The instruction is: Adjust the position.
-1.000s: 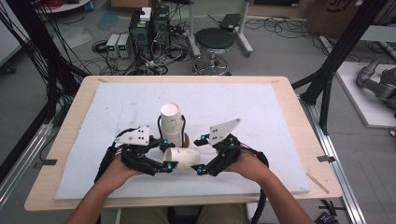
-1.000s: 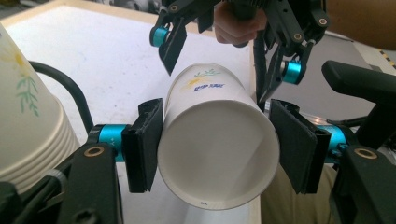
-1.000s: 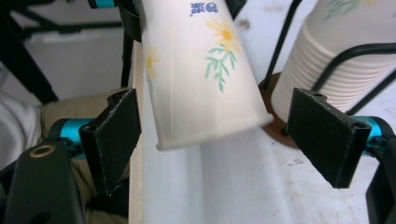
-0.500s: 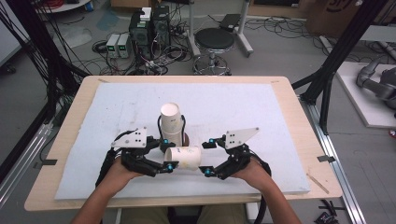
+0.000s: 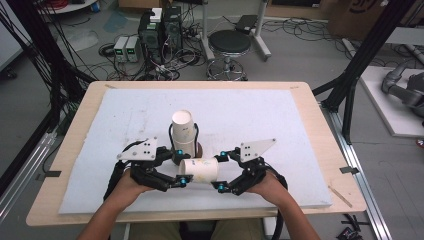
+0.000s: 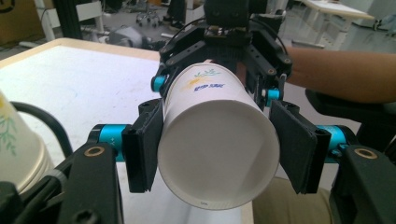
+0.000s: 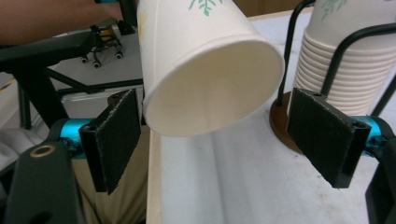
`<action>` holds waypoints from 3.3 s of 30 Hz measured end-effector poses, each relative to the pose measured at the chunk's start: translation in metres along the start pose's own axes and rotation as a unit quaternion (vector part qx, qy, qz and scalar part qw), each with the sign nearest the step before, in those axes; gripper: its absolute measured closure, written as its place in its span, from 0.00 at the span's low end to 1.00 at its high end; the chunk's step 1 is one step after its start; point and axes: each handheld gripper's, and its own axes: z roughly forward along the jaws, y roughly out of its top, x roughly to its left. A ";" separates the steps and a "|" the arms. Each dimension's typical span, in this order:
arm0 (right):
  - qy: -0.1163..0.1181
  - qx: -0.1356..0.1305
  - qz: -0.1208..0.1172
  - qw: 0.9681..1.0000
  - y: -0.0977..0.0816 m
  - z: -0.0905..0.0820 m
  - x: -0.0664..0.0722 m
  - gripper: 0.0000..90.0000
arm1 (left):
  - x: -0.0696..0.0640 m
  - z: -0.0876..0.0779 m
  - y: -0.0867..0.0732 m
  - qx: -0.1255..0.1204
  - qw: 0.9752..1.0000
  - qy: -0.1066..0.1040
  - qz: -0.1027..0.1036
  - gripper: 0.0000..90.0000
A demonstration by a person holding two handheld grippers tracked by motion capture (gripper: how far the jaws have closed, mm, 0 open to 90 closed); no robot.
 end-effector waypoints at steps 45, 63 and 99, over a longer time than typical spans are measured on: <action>-0.007 0.104 -0.015 0.994 0.030 -0.007 -0.003 0.39 | -0.002 -0.009 0.006 0.092 0.994 0.052 -0.015 0.14; -0.019 0.241 -0.082 0.967 0.074 0.016 0.005 0.39 | -0.003 0.003 0.010 0.161 0.985 0.059 0.009 0.16; -0.018 0.377 -0.135 0.916 0.107 0.046 0.014 0.39 | 0.003 0.028 0.011 0.229 0.973 0.038 0.015 0.26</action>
